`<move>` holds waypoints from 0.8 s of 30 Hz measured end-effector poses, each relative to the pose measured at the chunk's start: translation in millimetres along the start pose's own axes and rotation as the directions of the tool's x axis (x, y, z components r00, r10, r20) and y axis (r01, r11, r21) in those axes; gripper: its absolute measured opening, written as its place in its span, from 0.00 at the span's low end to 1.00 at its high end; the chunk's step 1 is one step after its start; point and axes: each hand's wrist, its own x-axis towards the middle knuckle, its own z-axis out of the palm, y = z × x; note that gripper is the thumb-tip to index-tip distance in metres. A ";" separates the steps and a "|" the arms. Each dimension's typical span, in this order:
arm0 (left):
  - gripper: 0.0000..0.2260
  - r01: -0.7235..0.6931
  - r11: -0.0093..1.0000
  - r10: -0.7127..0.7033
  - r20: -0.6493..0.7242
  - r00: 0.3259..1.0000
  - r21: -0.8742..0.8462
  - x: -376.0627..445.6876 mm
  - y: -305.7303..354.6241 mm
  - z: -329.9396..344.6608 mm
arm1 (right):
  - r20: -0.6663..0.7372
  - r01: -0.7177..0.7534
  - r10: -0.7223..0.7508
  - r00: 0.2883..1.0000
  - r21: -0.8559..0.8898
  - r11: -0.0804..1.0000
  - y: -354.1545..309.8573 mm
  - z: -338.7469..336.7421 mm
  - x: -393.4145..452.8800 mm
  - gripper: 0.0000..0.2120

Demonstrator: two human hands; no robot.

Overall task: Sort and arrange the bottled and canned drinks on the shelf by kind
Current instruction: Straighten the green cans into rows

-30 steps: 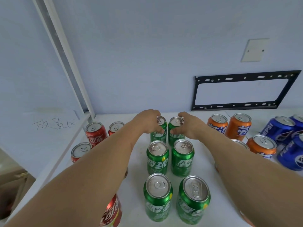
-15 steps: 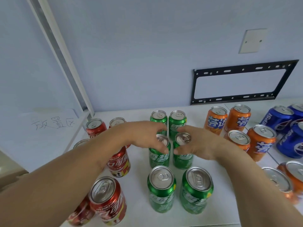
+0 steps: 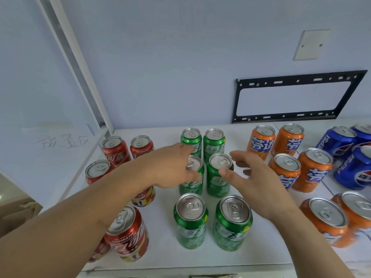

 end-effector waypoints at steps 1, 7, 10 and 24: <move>0.36 0.005 0.999 -0.006 -0.044 0.999 -0.037 -14.2 4.5 -0.4 | -0.022 0.011 -0.009 1.000 0.085 0.996 2.1 -1.3 -15.4 0.25; 0.35 0.006 0.968 -0.039 -0.125 0.991 -0.252 -79.1 31.7 48.6 | 0.072 0.114 -0.133 0.989 0.217 0.969 24.1 9.1 -69.3 0.39; 0.35 0.030 0.924 -0.104 -0.176 0.979 -0.382 -74.8 28.9 82.4 | 0.072 0.185 -0.193 0.979 0.100 0.978 38.0 13.9 -71.2 0.35; 0.39 -0.203 0.573 -0.352 -0.462 0.814 -0.794 -54.9 22.7 168.0 | -0.035 -0.029 0.031 0.999 0.055 0.998 66.6 55.7 -87.2 0.53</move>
